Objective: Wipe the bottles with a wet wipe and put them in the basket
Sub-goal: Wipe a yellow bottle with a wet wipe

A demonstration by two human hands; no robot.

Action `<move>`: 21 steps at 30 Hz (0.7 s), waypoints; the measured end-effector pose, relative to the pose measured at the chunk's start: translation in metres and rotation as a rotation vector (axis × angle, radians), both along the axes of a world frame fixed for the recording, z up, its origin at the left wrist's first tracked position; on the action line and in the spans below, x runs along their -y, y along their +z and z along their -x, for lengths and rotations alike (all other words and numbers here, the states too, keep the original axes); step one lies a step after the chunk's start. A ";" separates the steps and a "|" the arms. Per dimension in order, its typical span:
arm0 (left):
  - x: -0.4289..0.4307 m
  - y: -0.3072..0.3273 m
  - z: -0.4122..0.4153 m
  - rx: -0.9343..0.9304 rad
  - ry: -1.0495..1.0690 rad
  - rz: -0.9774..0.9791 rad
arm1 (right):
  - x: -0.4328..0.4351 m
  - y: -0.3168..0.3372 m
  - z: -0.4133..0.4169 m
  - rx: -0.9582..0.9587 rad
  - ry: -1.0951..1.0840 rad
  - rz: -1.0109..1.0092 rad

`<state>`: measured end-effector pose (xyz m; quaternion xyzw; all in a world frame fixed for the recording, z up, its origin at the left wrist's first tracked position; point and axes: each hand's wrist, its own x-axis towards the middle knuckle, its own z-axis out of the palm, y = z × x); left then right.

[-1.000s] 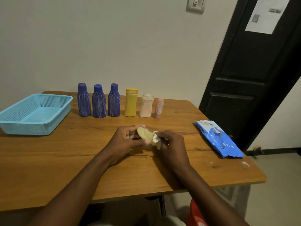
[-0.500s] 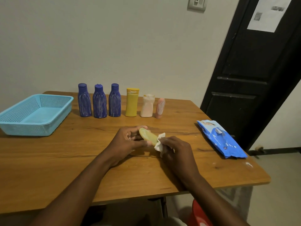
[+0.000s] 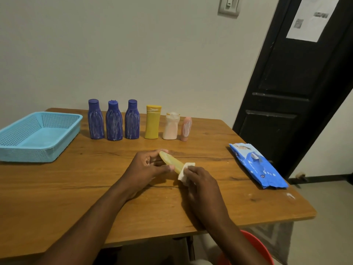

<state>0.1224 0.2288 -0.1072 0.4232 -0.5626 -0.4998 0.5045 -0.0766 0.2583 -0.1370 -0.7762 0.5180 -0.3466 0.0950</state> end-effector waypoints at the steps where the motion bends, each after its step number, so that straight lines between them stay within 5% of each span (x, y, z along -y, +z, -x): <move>1: 0.000 0.000 0.000 -0.004 0.001 -0.009 | -0.001 -0.001 0.001 -0.009 0.001 0.012; 9: -0.002 0.002 0.001 0.004 -0.022 -0.007 | 0.030 0.019 -0.003 0.157 0.066 -0.012; 21: 0.003 -0.002 -0.003 0.013 -0.021 -0.018 | 0.008 0.004 0.000 0.157 0.090 0.164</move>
